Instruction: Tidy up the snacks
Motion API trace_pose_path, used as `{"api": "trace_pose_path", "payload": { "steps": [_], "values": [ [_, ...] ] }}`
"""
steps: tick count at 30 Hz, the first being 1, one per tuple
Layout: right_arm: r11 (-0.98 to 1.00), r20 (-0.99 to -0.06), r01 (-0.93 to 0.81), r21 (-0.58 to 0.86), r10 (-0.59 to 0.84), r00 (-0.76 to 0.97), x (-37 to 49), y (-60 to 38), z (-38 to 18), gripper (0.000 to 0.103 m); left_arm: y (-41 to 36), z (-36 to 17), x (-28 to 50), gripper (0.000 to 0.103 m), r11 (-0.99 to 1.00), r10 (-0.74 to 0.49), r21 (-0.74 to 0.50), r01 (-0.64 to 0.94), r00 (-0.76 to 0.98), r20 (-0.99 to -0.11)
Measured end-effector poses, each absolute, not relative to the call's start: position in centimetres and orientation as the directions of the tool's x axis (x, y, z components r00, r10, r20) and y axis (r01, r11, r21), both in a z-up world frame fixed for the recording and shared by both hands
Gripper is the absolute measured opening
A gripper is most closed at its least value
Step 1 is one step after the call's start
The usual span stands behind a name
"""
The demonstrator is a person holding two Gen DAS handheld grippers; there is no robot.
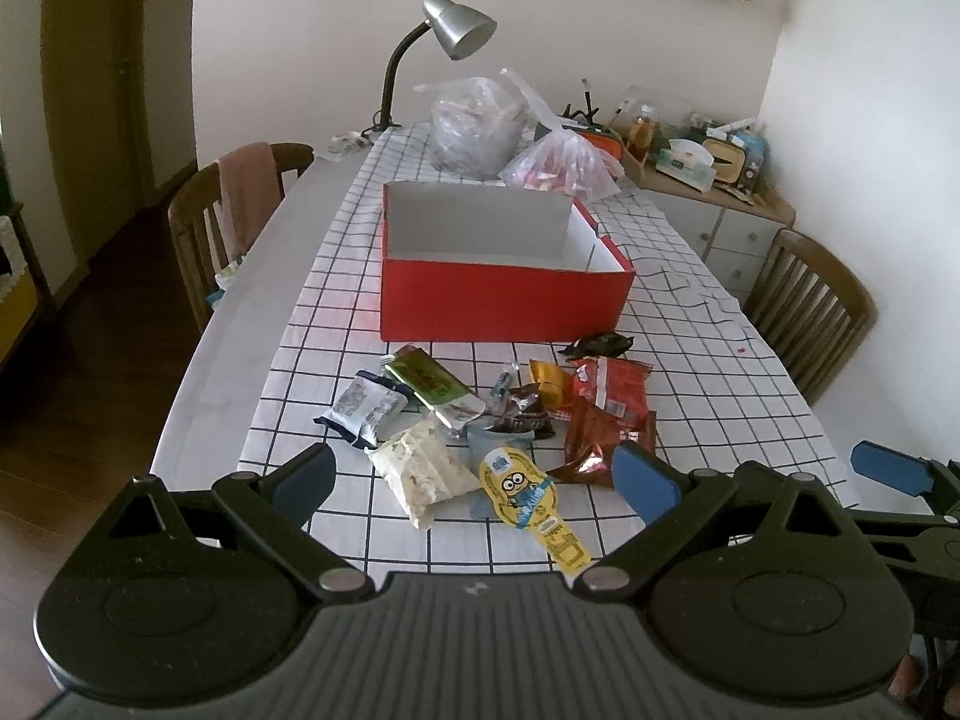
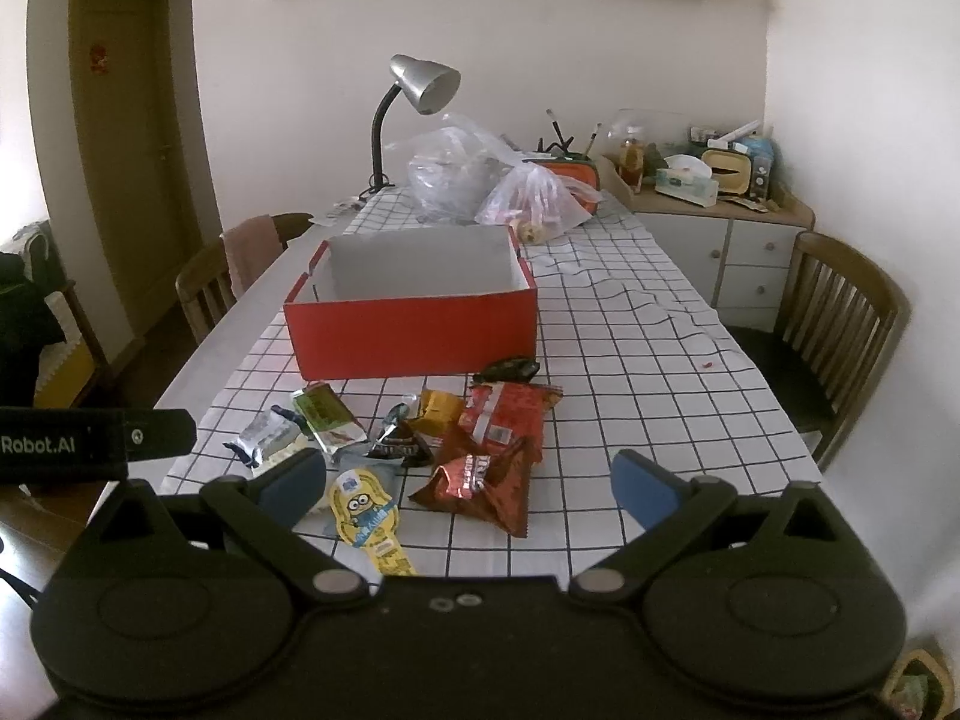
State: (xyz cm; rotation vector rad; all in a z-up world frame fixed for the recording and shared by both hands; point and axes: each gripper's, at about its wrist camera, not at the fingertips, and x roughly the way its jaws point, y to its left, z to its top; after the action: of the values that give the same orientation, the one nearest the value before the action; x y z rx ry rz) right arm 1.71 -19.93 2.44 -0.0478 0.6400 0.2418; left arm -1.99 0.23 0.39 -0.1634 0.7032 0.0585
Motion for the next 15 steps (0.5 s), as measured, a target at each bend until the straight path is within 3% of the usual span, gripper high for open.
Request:
{"api": "trace_pose_path", "payload": {
  "steps": [15],
  "values": [
    [0.973, -0.605, -0.229, 0.027, 0.198, 0.771, 1.73, -19.99, 2.50, 0.102, 0.12, 0.29, -1.84, 0.099, 0.986, -0.014, -0.134, -0.097, 0.760, -0.650]
  ]
}}
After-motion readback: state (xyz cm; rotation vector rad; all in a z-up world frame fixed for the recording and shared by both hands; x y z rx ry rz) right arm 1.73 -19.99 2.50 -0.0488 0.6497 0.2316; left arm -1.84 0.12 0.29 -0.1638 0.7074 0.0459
